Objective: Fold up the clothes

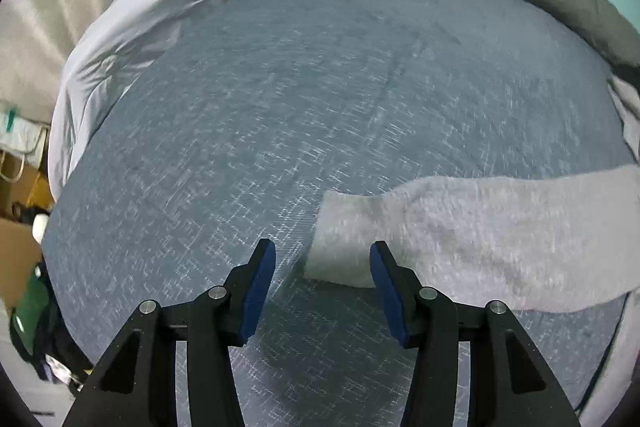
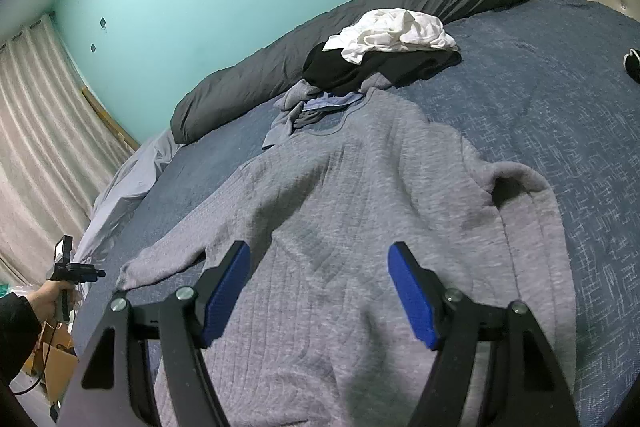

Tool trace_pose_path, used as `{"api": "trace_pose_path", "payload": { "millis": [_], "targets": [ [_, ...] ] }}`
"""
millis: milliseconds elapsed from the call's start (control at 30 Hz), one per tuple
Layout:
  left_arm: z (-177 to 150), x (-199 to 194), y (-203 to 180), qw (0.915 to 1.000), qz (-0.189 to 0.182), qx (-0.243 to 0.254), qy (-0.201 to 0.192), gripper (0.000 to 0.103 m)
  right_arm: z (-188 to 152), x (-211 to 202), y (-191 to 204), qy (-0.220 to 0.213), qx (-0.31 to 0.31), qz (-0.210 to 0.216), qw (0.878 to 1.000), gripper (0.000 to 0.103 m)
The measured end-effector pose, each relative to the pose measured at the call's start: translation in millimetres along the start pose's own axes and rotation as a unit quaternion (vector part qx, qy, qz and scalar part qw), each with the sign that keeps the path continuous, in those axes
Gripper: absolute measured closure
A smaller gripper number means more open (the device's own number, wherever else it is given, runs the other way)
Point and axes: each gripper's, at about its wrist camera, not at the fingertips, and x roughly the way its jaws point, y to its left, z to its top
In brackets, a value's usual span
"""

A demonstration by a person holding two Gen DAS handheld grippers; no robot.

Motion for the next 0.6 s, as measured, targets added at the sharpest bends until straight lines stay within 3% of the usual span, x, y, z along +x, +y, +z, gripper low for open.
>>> {"api": "trace_pose_path", "payload": {
  "millis": [133, 267, 433, 600],
  "targets": [
    [-9.0, -11.7, -7.2, 0.9994, -0.025, 0.021, -0.009, 0.049, -1.3, 2.9, -0.4, 0.004, 0.002, -0.001, 1.0, 0.031],
    [-23.9, -27.6, -43.6, 0.9953, -0.08, 0.053, -0.014, 0.049, 0.3, 1.9, -0.6, 0.004, 0.003, 0.0, 1.0, 0.031],
    [-48.6, -47.4, -103.8, 0.9832, -0.158, 0.089, -0.02, 0.049, 11.1, -12.0, -2.2, -0.002, 0.007, -0.005, 1.0, 0.031],
    [-89.9, -73.9, -162.3, 0.9642, -0.23, 0.127, -0.033, 0.049, 24.3, -42.5, -17.1, -0.008, 0.018, -0.024, 1.0, 0.031]
  ]
}}
